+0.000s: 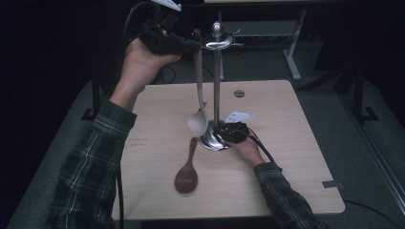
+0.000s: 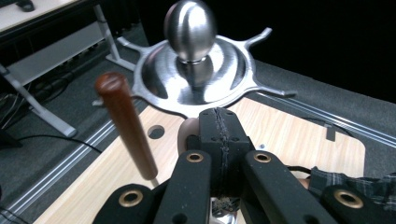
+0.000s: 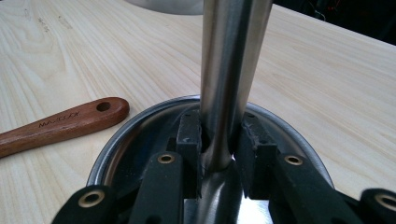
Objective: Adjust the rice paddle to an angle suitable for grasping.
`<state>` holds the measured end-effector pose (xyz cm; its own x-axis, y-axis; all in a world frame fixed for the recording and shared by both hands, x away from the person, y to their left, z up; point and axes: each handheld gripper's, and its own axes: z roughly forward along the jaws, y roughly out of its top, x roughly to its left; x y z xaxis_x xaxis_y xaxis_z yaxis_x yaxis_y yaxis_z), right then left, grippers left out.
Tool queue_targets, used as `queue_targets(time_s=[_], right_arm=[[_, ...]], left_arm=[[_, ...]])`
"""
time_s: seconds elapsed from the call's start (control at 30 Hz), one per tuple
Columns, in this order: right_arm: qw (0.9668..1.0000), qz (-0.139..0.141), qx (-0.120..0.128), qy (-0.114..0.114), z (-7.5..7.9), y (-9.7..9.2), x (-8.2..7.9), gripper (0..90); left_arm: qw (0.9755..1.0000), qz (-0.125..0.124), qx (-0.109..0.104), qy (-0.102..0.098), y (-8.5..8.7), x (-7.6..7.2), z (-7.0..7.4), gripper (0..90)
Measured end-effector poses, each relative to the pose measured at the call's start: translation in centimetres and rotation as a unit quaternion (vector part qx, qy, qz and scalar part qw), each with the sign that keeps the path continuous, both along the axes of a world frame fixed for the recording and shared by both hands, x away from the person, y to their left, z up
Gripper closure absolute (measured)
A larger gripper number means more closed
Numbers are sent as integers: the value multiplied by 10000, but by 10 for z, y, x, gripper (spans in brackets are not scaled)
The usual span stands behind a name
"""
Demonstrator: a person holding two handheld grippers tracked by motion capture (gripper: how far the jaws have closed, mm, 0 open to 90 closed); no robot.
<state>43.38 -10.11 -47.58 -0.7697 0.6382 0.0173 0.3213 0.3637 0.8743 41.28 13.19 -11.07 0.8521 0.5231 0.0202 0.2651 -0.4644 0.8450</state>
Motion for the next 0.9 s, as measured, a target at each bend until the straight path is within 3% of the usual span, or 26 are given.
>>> queue_targets(time_s=[0.57, 0.9], right_arm=[[10000, -13, -18, 18, 0, 0, 0, 721], [10000, -15, -13, 13, 0, 0, 0, 721]], left_arm=[[9996, 245, -163, 6, 8, 10, -1, 900], [9997, 48, -229, 30, 14, -11, -12, 900]])
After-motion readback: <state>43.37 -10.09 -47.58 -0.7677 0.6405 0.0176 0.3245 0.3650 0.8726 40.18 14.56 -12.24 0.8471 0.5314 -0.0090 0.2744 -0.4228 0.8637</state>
